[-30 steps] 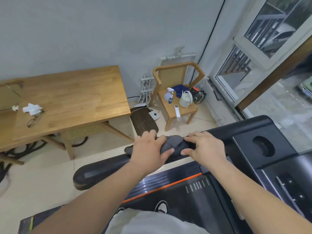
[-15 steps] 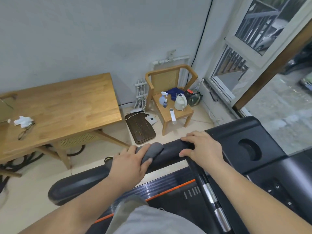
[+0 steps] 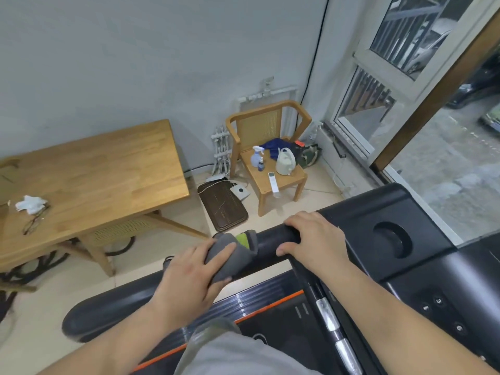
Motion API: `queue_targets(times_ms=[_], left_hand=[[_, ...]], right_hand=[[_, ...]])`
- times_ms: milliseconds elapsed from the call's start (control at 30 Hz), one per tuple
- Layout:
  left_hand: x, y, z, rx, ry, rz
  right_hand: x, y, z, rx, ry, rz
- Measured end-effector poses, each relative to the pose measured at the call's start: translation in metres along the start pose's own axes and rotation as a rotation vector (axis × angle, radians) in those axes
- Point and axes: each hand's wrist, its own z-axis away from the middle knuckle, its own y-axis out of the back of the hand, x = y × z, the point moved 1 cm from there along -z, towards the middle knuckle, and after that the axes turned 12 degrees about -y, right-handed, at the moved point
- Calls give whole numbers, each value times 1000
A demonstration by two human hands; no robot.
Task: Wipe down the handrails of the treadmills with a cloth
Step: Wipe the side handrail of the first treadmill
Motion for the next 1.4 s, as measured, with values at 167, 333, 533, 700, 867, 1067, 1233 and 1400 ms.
queue_targets(times_ms=[167,333,533,700,867,1067,1233,1400], left_hand=[[24,0,-57,-75,46,35],[42,-8,-121,-84,37,151],[28,-14,-38,13,-39,-48],[-4,-8,30,4,-33,-132],[23,-5,-25,-34,-20,-87],[85,-5,-150,-144,-144,-19],[87,-9,-130,-122,-289,-154],[42,-11,-61,-48,-377,-232]], right_hand=[[0,4,-3,9,3,18],[0,4,-2,47,-64,-4],[0,1,5,68,-56,-23],[-4,9,5,-49,-86,-53],[20,19,25,62,-278,-551],[39,18,52,70,-482,-819],[52,18,57,101,-509,-800],[45,11,59,46,-456,-741]])
